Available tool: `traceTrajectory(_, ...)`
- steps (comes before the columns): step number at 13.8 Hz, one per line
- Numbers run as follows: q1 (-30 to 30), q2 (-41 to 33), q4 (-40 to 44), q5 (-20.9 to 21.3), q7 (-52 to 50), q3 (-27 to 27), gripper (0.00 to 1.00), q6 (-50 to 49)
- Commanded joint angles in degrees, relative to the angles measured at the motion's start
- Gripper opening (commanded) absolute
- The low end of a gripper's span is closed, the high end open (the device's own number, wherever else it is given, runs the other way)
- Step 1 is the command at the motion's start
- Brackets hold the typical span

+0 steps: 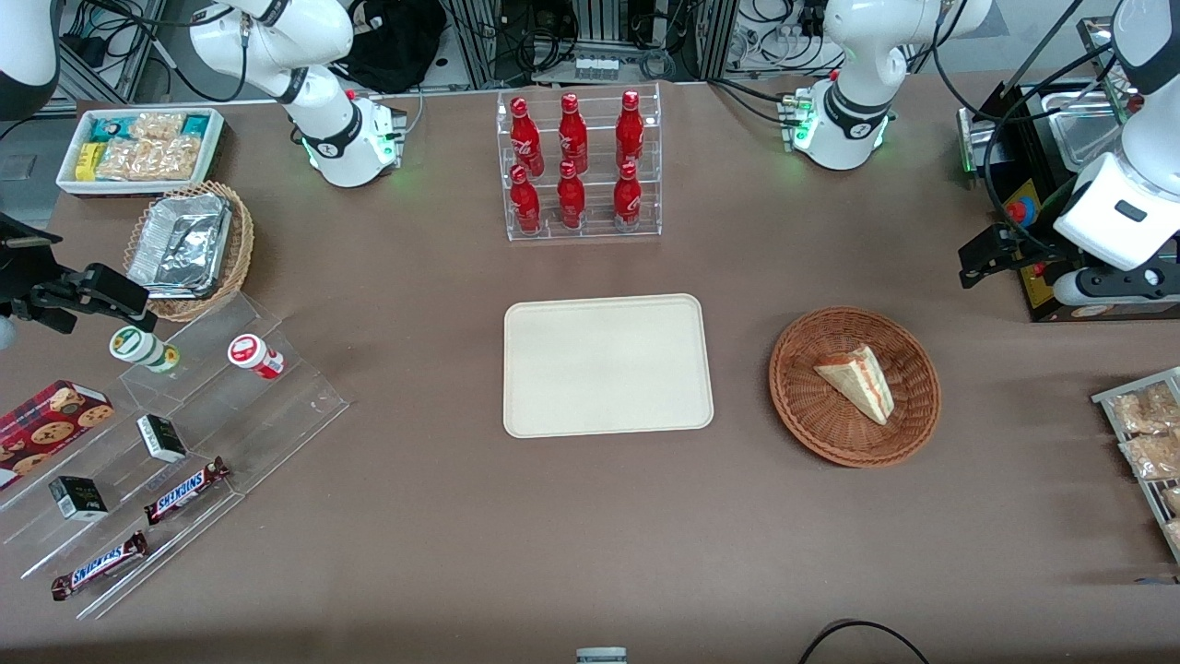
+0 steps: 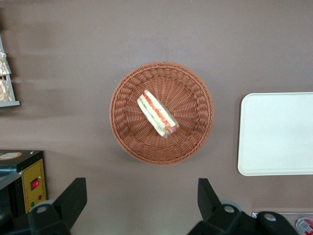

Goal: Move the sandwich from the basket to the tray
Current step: 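Move the left gripper from rest toward the wicker basket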

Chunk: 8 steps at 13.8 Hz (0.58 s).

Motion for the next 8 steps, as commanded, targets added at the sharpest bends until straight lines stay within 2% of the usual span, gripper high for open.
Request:
traceTrajectory(1,0.5,0.3,1.2,0.4,-0.8,-0.3,1.0,-1.8)
traceTrajectory(8,0.5,3.0,0.5,0.5,-4.3,-0.4,1.0,-1.7)
